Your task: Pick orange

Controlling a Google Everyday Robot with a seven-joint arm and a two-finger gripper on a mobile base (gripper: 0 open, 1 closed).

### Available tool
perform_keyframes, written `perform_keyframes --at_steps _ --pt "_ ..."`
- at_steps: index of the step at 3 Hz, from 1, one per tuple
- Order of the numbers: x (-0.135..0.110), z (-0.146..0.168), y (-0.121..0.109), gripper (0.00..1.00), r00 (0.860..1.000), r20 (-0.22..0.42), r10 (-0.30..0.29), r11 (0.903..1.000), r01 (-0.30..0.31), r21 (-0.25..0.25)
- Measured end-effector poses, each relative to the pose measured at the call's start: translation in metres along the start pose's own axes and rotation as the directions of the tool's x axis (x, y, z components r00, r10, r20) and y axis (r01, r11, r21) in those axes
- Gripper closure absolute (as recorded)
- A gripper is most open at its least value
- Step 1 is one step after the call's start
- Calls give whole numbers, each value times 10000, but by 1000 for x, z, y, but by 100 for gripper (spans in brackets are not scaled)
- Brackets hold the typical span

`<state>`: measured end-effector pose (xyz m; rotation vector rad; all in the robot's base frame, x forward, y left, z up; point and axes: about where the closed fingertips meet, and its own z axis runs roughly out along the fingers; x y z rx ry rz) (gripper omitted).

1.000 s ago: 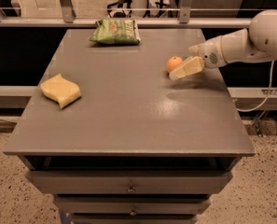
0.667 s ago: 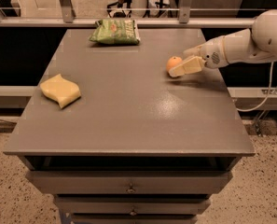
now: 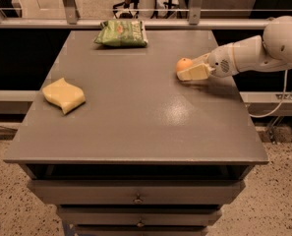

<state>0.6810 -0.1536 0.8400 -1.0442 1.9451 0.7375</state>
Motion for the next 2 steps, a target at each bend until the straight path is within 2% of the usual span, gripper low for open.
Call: perform_keyframes --at_steps 1,2 --pt "-8 -13 1 94 9996 284 -76 10000 77 -39" --pt "-44 -53 1 100 9895 1231 -755 9971 743 143"
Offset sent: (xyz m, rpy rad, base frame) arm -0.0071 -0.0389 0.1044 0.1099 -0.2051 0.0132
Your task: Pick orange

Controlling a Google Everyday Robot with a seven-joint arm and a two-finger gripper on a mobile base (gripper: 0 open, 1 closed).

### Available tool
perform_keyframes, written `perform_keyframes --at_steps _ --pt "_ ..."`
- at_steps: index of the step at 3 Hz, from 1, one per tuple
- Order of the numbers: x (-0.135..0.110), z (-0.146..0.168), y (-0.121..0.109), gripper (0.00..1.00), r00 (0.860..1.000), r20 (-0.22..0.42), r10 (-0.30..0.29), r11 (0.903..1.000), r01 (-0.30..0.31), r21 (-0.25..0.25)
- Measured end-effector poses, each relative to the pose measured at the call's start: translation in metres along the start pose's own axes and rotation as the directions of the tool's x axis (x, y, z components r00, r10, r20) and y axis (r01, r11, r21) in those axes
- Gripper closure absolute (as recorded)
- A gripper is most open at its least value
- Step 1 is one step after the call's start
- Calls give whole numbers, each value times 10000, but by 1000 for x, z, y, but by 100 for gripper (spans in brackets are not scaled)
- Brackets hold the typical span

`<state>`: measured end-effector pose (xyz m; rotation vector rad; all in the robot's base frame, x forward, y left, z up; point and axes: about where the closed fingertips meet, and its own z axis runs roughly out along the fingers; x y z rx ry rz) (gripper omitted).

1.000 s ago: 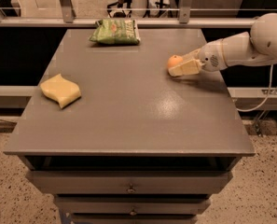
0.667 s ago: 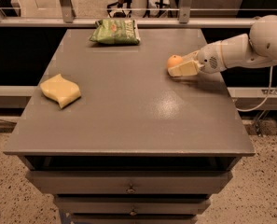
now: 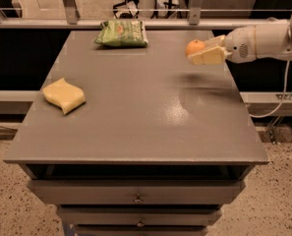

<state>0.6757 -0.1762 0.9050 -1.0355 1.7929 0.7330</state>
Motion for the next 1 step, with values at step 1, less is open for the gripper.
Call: perform_keyframes --at_steps 1 --pt "-25 -24 -2 100 9977 540 -410 9991 404 119"
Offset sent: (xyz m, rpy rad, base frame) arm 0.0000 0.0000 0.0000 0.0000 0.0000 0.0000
